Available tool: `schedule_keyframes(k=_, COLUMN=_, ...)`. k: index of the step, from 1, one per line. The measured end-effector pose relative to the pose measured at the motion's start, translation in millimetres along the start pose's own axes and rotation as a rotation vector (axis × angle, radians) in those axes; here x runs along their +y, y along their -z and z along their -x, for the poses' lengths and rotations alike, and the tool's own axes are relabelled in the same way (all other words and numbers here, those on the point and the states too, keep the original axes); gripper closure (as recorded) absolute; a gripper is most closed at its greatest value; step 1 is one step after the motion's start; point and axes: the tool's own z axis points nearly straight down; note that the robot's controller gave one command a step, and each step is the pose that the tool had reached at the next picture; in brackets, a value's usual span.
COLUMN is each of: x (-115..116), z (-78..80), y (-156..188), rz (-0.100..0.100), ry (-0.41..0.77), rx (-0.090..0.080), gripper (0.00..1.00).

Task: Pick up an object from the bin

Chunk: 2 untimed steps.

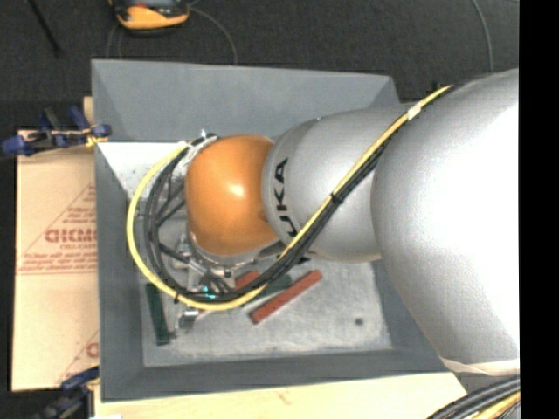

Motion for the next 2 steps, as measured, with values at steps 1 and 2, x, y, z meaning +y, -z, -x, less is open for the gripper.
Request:
schedule_keyframes(k=1, x=-1, z=2.3, y=4, rz=0.002, ry=-0.003, rx=-0.007, gripper=0.00)
schedule_keyframes(k=2, x=-27, z=37.8, y=-57, rz=0.013, ry=-0.106, rx=-0.026, gripper=1.00)
